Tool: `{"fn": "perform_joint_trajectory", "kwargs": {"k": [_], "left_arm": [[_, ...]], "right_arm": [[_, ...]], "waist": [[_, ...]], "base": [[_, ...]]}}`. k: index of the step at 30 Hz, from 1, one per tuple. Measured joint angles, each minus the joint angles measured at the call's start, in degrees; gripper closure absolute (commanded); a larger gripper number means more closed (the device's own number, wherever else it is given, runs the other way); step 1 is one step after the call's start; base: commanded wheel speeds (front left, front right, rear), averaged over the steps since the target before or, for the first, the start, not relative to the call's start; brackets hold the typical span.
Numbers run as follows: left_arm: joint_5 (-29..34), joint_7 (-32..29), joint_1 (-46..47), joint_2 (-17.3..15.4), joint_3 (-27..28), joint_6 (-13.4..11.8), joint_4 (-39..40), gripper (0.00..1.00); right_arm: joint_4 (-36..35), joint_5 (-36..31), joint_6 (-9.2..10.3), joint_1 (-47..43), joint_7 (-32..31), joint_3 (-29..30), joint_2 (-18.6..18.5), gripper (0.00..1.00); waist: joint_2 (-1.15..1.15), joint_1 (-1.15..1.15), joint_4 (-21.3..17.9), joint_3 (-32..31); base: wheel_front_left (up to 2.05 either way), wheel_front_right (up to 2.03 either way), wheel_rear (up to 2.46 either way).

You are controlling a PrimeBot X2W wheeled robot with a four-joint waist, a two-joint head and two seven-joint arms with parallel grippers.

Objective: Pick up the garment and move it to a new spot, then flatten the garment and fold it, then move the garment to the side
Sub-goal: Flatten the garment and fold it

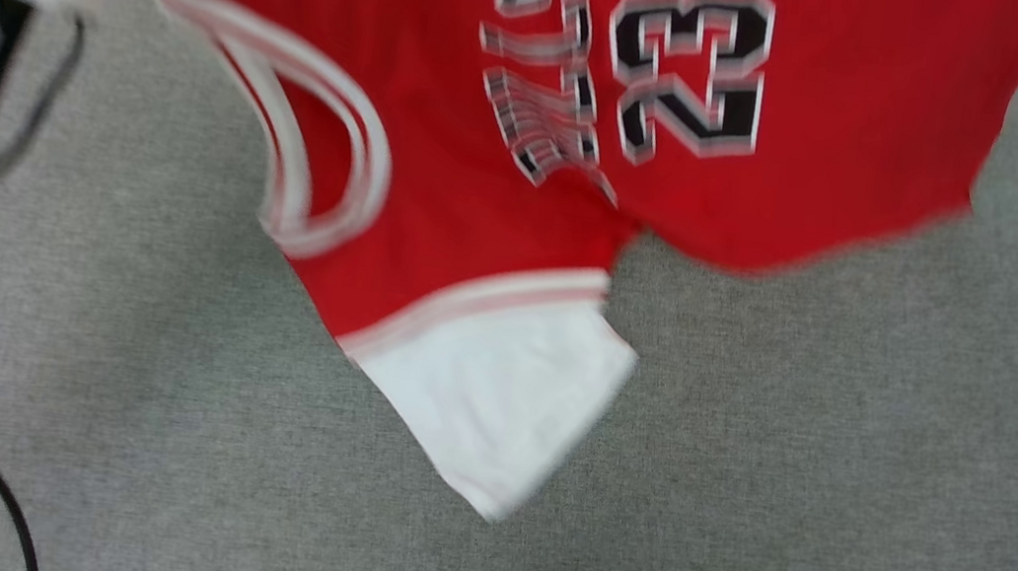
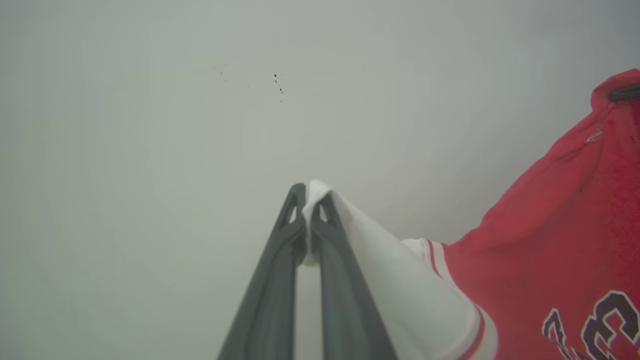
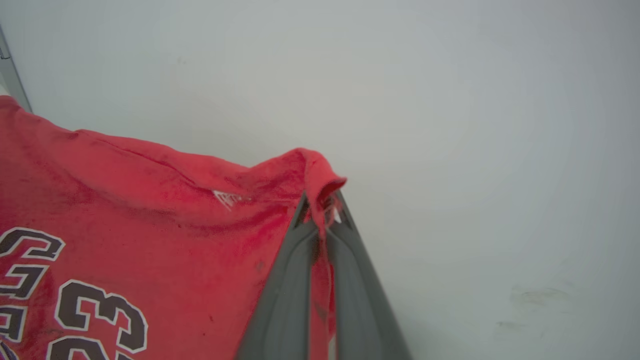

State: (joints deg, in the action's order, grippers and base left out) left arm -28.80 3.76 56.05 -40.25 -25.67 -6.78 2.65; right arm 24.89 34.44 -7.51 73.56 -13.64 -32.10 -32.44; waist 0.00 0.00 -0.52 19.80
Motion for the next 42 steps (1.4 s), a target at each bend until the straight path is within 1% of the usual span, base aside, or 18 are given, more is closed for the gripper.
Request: {"fn": "perform_joint_trajectory", "kwargs": {"k": [8,12,15,19,24,28,31,33,37,42], "left_arm": [[2.5,-1.9,21.6,2.7,-0.2,5.0,-8.3,1.00],[3.6,-1.5,32.5,4.2,0.0,7.6,-14.3,1.00],[3.7,-0.4,40.1,5.4,0.7,8.9,-18.9,1.00],[4.5,1.1,45.9,6.9,-0.1,10.6,-23.3,1.00],[5.1,2.8,50.9,7.5,-0.4,11.3,-28.4,1.00],[4.8,4.5,51.7,8.8,-1.2,11.9,-32.0,1.00],[4.2,5.7,51.1,9.1,-1.5,12.3,-34.4,1.00],[2.7,8.2,44.5,9.6,-2.6,12.9,-37.8,1.00],[1.5,9.7,37.2,9.7,-3.5,13.2,-38.2,1.00],[-0.6,10.6,24.5,8.4,-3.7,13.1,-37.6,1.00]], "right_arm": [[4.9,-7.2,0.00,14.4,-1.6,5.2,4.8,1.00],[7.7,-10.8,0.00,22.3,-2.5,6.7,6.3,1.00],[9.9,-12.6,0.00,27.9,-2.2,8.1,7.9,1.00],[12.8,-14.6,0.00,33.5,-1.4,8.4,9.5,1.00],[16.2,-15.5,0.00,38.4,-0.6,7.4,10.1,1.00],[19.1,-15.8,0.00,39.0,0.5,5.7,10.5,1.00],[21.2,-15.3,0.00,37.7,1.7,4.1,10.8,1.00],[24.5,-12.8,0.00,30.2,5.2,-0.6,11.8,1.00],[26.0,-10.0,0.00,24.0,7.9,-3.0,12.5,1.00],[25.5,-6.6,0.00,14.6,9.7,-9.8,12.8,1.00]], "waist": [[0.00,0.00,-0.4,6.2],[0.00,0.00,-0.1,9.5],[0.00,0.00,0.2,12.0],[0.00,0.01,0.8,14.9],[0.00,0.00,2.1,17.3],[0.00,0.01,2.7,18.5],[0.00,0.00,2.7,18.8],[0.00,0.00,2.2,17.7],[0.00,0.00,1.9,15.8],[0.00,0.00,1.2,12.9]], "base": [[0.00,0.00,0.00],[0.00,0.00,0.00],[0.00,0.00,0.00],[0.00,0.00,0.00],[0.00,0.00,0.00],[0.00,0.00,0.00],[0.00,0.00,0.00],[0.00,0.00,0.00],[0.00,0.00,0.00],[0.00,0.00,0.00]]}}
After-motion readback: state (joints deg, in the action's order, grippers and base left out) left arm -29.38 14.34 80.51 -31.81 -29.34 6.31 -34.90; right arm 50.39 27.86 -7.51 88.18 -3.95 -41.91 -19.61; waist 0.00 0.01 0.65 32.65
